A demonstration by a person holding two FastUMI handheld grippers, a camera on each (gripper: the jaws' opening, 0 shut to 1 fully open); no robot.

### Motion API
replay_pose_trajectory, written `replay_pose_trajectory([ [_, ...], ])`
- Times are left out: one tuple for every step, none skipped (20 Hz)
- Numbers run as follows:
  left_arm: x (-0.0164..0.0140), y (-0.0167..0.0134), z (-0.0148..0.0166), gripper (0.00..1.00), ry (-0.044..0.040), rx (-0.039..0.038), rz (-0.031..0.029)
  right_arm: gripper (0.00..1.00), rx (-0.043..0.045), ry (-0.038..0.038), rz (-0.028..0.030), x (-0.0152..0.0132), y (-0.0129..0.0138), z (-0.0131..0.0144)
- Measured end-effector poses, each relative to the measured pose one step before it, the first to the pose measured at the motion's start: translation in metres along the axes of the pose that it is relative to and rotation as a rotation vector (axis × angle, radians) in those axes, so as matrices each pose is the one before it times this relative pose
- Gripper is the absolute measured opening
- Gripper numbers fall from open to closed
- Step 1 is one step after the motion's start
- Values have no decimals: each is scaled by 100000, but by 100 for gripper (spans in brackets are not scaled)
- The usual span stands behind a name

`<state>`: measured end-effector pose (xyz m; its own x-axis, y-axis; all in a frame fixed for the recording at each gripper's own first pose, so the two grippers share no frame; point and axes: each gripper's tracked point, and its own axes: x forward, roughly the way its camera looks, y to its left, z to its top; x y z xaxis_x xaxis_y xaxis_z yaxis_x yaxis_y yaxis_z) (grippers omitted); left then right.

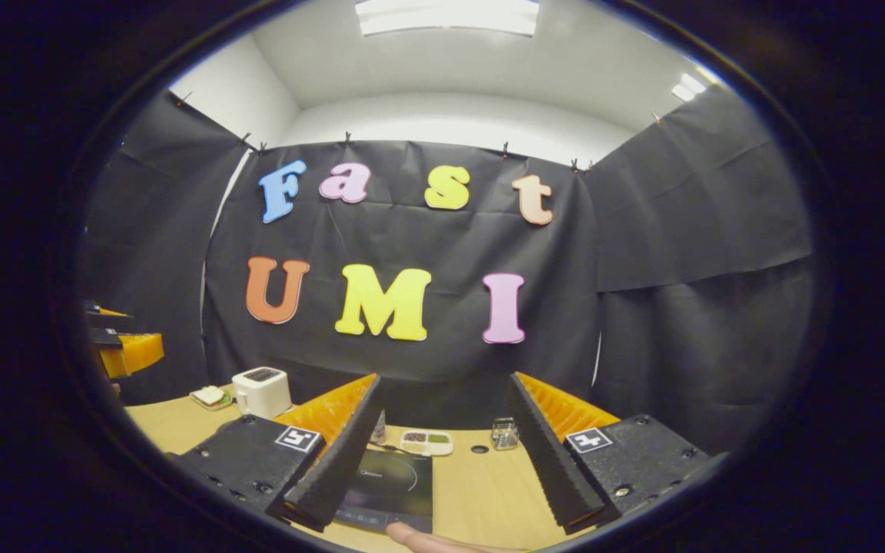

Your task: First push the handle of the pot to place it horizontally, then grasp the pot with both hands and set it on the induction cooktop.

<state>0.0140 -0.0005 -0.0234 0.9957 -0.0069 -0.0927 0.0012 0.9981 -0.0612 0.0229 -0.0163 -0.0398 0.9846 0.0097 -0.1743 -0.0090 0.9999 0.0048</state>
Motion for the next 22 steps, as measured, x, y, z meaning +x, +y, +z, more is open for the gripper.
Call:
replay_pose_trajectory([
  [426, 330, -792, 96, 1931, 390, 535, 100, 778, 1382, 1352, -60, 417, -408],
  [504, 340, -456, 96, 1593, 175, 454, 100, 904, 970, 1704, 73, 405, -190],
  [404, 142, -309, 96, 611, -1111, -169, 100, 1000, 204, 792, 53, -110, -136],
  [407, 24, -301, 89, 1007, -929, -390, 100, 1273, -448, 404, 57, -29, 192],
  [357, 304, -257, 94, 867, -336, 54, 100, 852, -565, 187, -2, 42, 144],
  [423, 420, -368, 91, 1094, -143, 364, 100, 347, -55, -142, 25, 12, 17],
  [199, 203, -295, 81, 221, -381, -578, 100, 575, -314, 640, -118, 197, 0],
  [88, 80, -56, 77, -107, 995, -354, 100, 1602, -847, 1018, -123, 340, 349],
  [657, 228, -168, 58, -111, 1131, 146, 100, 1494, -1511, 1633, -150, 510, 514],
  [228, 172, -381, 47, 136, 945, -212, 100, 450, -530, 479, -66, 174, 120],
  [406, 37, -387, 36, 161, 642, -51, 100, -423, -30, 70, -68, -191, -391],
  [491, -334, -376, 41, 412, 1114, -2100, 100, -569, 610, 264, -111, 9, -243],
  [-178, 179, -893, 21, 1776, 542, 269, 100, -619, 549, 930, -262, 344, -196],
  [591, 301, -849, 2, 1802, 749, 1015, 100, -107, -112, 247, -180, 109, 112],
  [302, 84, -506, 1, 1584, 1453, -15, 100, 140, -606, 168, -26, -38, 152],
  [-148, -4, -555, 1, 1568, 1726, -44, 100, 37, -354, 387, -115, 86, 25],
  [906, 139, -965, 0, 2165, 802, 992, 100, -169, -31, 407, -25, 176, -292],
  [530, -117, -1011, 0, 3112, -125, -1167, 100, -179, 422, 194, -81, -14, -243],
  [374, -270, -1028, 0, 3255, -1522, -1586, 100, -251, 677, 33, 31, 14, -314],
  [466, -16, -1063, 0, 3789, -2100, -1118, 100, 345, 611, -178, 26, -10, -179],
  [525, 90, -1116, 0, 4191, -2963, -1301, 100, 136, 332, -501, 8, -112, -202],
  [662, -24, -1394, 0, 5298, -2942, -1366, 100, 22, -53, -2124, 85, -473, -110],
])
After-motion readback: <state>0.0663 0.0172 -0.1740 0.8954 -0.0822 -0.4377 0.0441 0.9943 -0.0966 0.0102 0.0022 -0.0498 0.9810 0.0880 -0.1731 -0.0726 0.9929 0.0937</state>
